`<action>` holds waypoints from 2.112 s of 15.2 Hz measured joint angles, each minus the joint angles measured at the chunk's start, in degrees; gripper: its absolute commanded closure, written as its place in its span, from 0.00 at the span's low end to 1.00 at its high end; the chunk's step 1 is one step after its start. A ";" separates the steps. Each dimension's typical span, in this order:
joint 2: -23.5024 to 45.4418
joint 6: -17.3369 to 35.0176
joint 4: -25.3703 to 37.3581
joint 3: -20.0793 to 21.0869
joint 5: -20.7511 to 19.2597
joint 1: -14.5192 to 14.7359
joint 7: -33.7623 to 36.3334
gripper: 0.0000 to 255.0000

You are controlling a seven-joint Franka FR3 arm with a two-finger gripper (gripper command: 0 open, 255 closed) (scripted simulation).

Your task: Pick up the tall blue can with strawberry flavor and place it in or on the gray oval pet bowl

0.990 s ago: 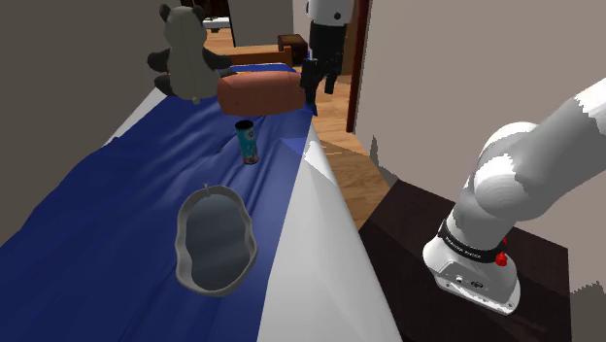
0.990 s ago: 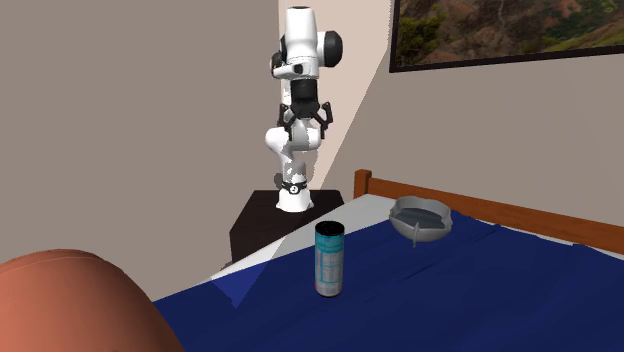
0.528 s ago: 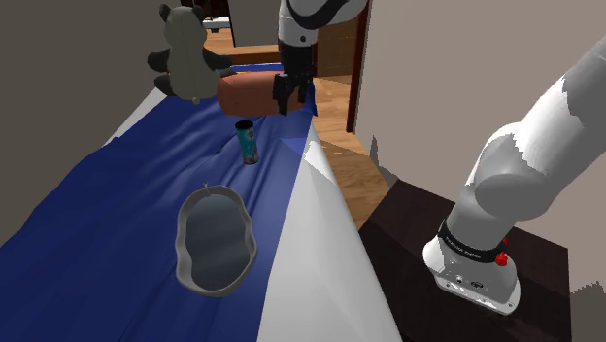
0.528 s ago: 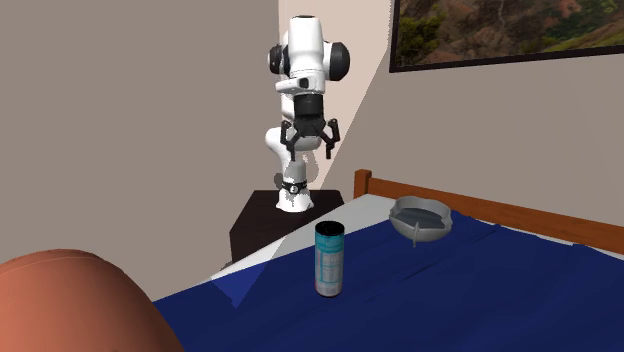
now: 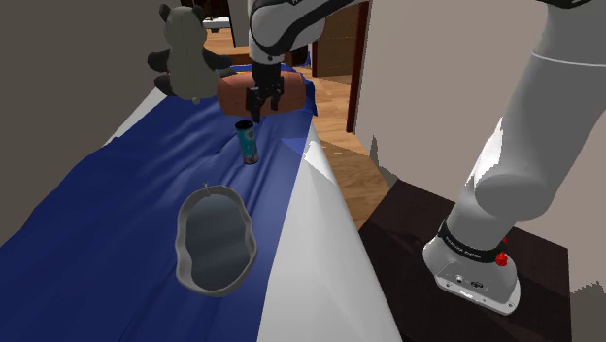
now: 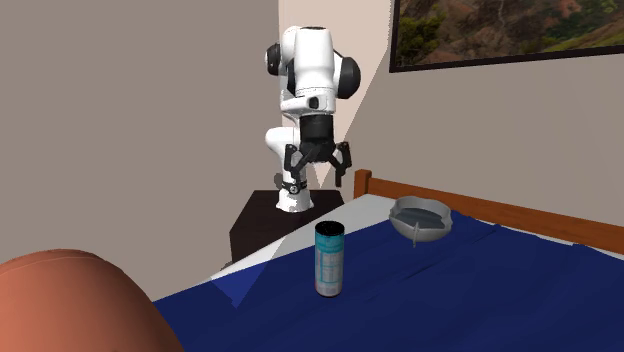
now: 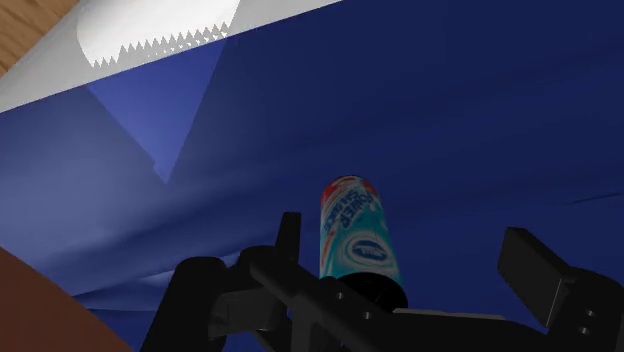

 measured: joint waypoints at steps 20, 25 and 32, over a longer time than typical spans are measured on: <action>18.82 7.17 13.46 -0.12 -3.50 1.25 0.56 0.00; 18.82 7.18 13.46 -0.13 -3.51 1.25 0.56 1.00; 18.81 7.19 13.46 -0.14 -3.51 1.24 0.56 1.00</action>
